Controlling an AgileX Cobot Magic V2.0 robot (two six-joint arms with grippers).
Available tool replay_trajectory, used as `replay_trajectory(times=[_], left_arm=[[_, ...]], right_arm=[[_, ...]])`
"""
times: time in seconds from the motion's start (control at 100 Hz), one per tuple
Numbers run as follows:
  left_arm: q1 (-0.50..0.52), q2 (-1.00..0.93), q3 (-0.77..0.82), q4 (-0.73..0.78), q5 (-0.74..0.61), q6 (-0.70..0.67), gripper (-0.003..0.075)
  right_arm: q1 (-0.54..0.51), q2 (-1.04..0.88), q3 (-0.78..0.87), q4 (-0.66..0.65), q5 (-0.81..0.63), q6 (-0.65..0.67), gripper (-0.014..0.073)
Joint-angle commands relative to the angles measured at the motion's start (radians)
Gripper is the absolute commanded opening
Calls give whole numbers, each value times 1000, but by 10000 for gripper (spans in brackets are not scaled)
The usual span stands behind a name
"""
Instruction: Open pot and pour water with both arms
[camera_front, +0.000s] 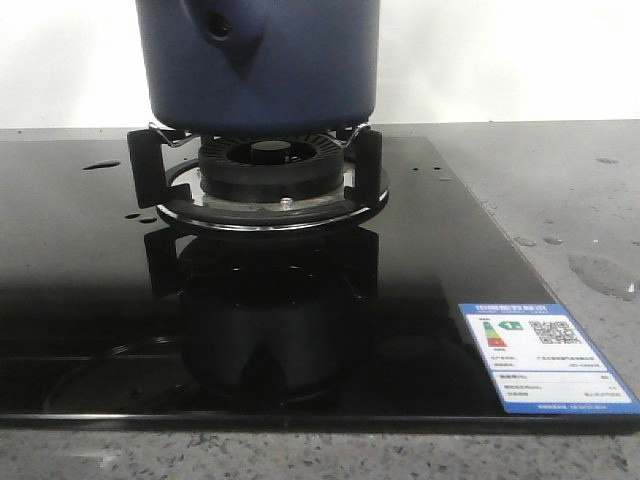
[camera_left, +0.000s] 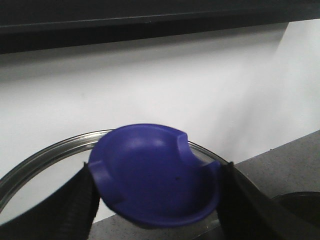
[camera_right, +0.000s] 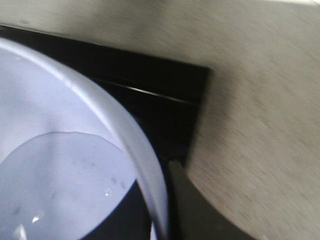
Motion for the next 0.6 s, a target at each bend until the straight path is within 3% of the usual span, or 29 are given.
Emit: replay_trajectory(times=[0.0,0.18,0.36,0.59], left_arm=[[1,-37,-39,-61,-14,0,375],[1,-37,-39,-61,-37,0,375],[1,-37,-39,-61,-65,0,375],[29,-37,-39,-61,-65,0,375]], right_arm=[[41,3,-100,60,-64,-9,-55],[130,97,-206,65,-153,-9,-55],[188,143,-213,65,-312,-49,-55],[227,111,-82,65,-602,-156,-54]])
